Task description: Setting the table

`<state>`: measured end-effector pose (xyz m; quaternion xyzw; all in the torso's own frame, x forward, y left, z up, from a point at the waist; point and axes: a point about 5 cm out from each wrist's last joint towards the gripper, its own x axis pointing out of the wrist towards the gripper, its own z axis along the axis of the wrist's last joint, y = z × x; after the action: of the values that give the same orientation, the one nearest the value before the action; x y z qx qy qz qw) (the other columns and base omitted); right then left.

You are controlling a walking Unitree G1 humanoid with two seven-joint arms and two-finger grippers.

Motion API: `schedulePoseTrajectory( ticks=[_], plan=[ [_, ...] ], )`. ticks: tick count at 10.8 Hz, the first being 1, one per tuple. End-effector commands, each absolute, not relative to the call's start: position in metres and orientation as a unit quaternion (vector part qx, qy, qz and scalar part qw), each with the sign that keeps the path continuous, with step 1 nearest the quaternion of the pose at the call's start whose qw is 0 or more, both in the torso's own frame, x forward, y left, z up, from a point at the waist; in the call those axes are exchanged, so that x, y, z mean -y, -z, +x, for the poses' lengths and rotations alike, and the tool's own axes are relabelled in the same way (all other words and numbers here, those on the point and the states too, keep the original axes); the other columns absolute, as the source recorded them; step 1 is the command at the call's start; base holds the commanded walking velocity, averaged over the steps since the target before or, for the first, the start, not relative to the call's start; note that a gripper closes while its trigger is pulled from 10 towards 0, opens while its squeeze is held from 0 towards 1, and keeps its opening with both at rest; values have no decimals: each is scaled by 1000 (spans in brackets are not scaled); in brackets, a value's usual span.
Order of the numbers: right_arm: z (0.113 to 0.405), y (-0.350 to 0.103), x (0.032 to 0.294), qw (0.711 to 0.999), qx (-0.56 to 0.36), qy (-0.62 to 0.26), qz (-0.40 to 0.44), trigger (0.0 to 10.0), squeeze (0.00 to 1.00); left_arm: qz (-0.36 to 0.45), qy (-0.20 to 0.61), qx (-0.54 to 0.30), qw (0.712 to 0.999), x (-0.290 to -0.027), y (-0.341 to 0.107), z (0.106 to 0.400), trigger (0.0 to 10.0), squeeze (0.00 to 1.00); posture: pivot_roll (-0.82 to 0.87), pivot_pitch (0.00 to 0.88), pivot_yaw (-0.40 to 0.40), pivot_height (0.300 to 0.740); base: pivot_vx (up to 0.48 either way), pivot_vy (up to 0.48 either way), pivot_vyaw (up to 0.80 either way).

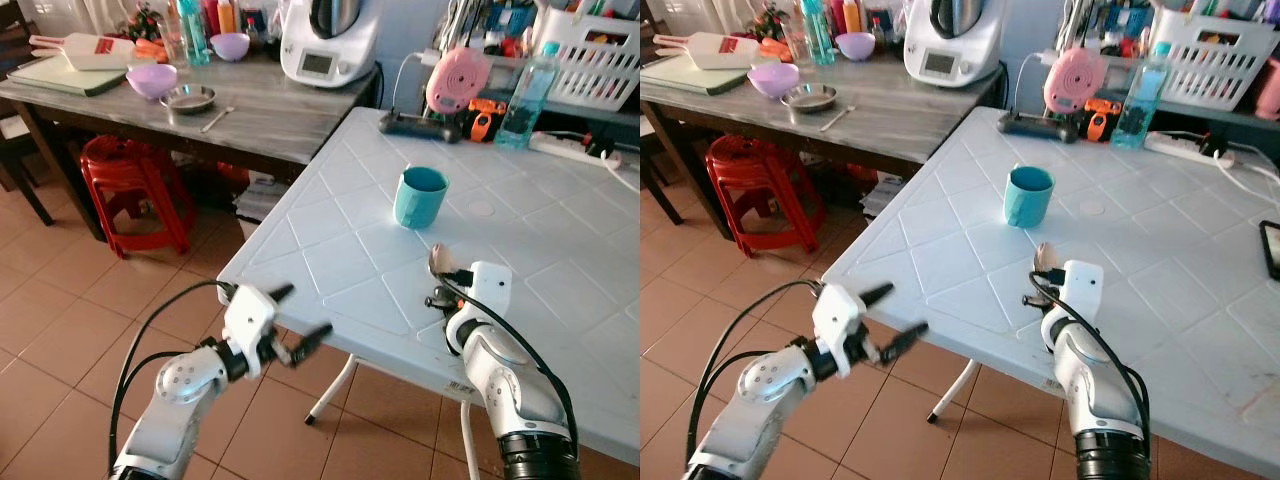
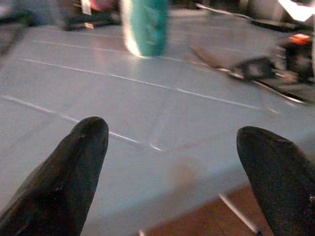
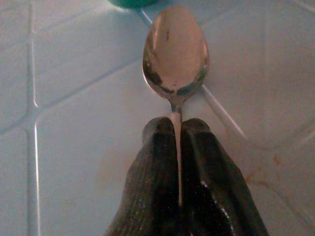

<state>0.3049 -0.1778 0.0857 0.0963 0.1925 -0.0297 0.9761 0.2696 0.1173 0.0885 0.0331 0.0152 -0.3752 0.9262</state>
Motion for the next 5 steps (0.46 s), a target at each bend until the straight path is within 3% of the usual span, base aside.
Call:
schedulePoseTrajectory(
  ticks=[1, 2, 3, 5],
  plan=[
    [307, -98, 176, 981, -170, 32, 92, 0, 0, 41, 335, -5, 941, -125, -93, 278, 10000, 0, 56, 0, 3, 740, 0, 0, 0],
    [307, -107, 175, 984, -147, 41, 91, 2431, 0, 32, 274, 7, 961, -131, -96, 286, 10000, 0, 52, 0, -2, 740, 0, 0, 0],
    [305, -113, 174, 988, -126, 45, 75, 10000, 0, 31, 229, 13, 973, -136, -96, 291, 10000, 0, 51, 0, -4, 740, 0, 0, 0],
    [301, -118, 178, 989, -106, 73, 77, 10000, 0, 2, 196, 3, 981, -138, -95, 297, 10000, 0, 46, 0, -6, 740, 0, 0, 0]
  ],
)
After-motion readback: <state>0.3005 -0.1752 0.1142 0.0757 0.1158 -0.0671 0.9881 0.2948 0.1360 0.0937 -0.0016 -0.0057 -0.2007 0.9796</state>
